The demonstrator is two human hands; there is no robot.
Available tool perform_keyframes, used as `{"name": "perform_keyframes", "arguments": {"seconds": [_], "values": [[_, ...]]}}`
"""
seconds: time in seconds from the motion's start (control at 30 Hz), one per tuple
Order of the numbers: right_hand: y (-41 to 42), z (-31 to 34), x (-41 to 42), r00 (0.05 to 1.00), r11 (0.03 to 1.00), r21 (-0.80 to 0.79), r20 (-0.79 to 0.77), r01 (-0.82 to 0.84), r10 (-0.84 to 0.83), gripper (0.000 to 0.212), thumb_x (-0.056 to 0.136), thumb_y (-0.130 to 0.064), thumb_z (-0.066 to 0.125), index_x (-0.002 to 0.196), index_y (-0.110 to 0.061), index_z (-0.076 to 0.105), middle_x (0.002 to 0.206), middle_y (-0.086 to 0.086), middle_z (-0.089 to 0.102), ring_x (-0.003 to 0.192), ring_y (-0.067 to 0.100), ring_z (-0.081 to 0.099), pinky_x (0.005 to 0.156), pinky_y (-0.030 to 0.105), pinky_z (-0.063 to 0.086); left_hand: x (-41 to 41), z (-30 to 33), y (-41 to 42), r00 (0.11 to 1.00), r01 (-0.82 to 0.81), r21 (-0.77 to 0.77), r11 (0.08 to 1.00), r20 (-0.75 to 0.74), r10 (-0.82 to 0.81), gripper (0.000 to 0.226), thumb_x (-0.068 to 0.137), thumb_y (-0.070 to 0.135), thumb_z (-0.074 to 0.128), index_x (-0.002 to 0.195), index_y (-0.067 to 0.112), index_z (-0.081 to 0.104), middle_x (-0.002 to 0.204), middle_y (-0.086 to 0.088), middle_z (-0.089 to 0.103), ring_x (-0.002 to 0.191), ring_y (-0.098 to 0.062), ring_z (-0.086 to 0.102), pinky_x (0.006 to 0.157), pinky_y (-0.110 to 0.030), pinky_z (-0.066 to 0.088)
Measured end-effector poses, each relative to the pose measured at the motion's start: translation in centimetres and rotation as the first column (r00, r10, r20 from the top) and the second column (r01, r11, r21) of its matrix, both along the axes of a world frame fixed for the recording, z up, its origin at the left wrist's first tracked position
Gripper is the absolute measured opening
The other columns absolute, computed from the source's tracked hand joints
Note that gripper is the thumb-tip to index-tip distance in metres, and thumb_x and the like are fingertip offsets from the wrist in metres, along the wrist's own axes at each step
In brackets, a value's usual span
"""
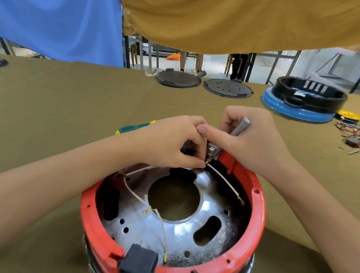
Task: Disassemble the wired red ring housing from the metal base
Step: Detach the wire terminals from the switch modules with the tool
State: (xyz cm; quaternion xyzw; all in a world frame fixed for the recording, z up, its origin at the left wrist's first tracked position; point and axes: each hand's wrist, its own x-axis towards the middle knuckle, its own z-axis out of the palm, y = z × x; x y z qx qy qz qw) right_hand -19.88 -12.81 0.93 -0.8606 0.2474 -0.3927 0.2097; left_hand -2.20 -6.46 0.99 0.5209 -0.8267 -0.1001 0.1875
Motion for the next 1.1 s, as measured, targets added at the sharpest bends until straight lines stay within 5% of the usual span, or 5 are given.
{"name": "perform_keyframes", "arguments": {"seconds": [0.3, 0.47, 0.67, 0.87, 1.1], "values": [[0.0, 1.7, -1.5, 0.984, 0.997, 0.063, -0.174, 0.049, -0.037, 0.039, 0.047, -0.059, 0.086, 0.06, -0.026, 0.068, 0.057, -0.012, 0.065, 0.054, -0.001, 0.058, 0.048, 0.01, 0.041, 1.0, 1.3, -0.2, 0.961, -0.159, -0.015, 0.987, 0.226, 0.159, 0.016, 0.082, 0.043, 0.074, 0.073, 0.032, 0.066, 0.111, 0.008, 0.055, 0.095, -0.013, 0.057, 0.086, -0.036, 0.047], [-1.1, 3.2, -2.4, 0.963, 0.986, 0.153, -0.248, -0.065, 0.102, 0.021, 0.059, -0.041, 0.09, 0.071, -0.03, 0.077, 0.063, -0.011, 0.07, 0.054, 0.001, 0.063, 0.049, 0.012, 0.045, 1.4, 1.2, -0.5, 0.94, -0.185, -0.053, 0.981, 0.28, 0.193, 0.021, 0.082, 0.053, 0.069, 0.072, 0.035, 0.064, 0.107, 0.011, 0.055, 0.095, -0.012, 0.057, 0.082, -0.037, 0.049], [-2.4, 4.0, -2.7, 0.917, 0.963, 0.206, -0.325, -0.172, 0.233, 0.009, 0.077, -0.033, 0.08, 0.085, -0.037, 0.079, 0.077, -0.008, 0.075, 0.071, 0.017, 0.071, 0.067, 0.036, 0.057, 2.0, 1.4, -0.6, 0.922, -0.204, -0.082, 0.976, 0.318, 0.219, 0.023, 0.081, 0.063, 0.062, 0.073, 0.042, 0.061, 0.105, 0.017, 0.054, 0.094, -0.008, 0.058, 0.074, -0.035, 0.051], [-2.5, 2.2, -1.1, 0.943, 0.989, -0.02, -0.304, -0.149, 0.136, 0.012, 0.08, -0.043, 0.073, 0.08, -0.031, 0.071, 0.071, -0.015, 0.068, 0.071, 0.004, 0.063, 0.06, 0.013, 0.045, 2.7, 0.5, -0.4, 0.944, -0.195, -0.102, 0.975, 0.249, 0.215, 0.02, 0.08, 0.063, 0.062, 0.076, 0.044, 0.06, 0.107, 0.02, 0.053, 0.097, -0.003, 0.05, 0.074, -0.028, 0.043], [-2.9, 1.5, -0.3, 0.929, 0.981, -0.057, -0.336, -0.184, 0.155, 0.016, 0.088, -0.04, 0.066, 0.085, -0.025, 0.068, 0.074, -0.014, 0.067, 0.075, 0.006, 0.063, 0.064, 0.016, 0.045, 3.2, 0.1, -0.7, 0.967, -0.184, -0.05, 0.982, 0.17, 0.19, 0.015, 0.079, 0.058, 0.065, 0.078, 0.043, 0.064, 0.105, 0.022, 0.05, 0.095, 0.001, 0.045, 0.085, -0.037, 0.047]]}}
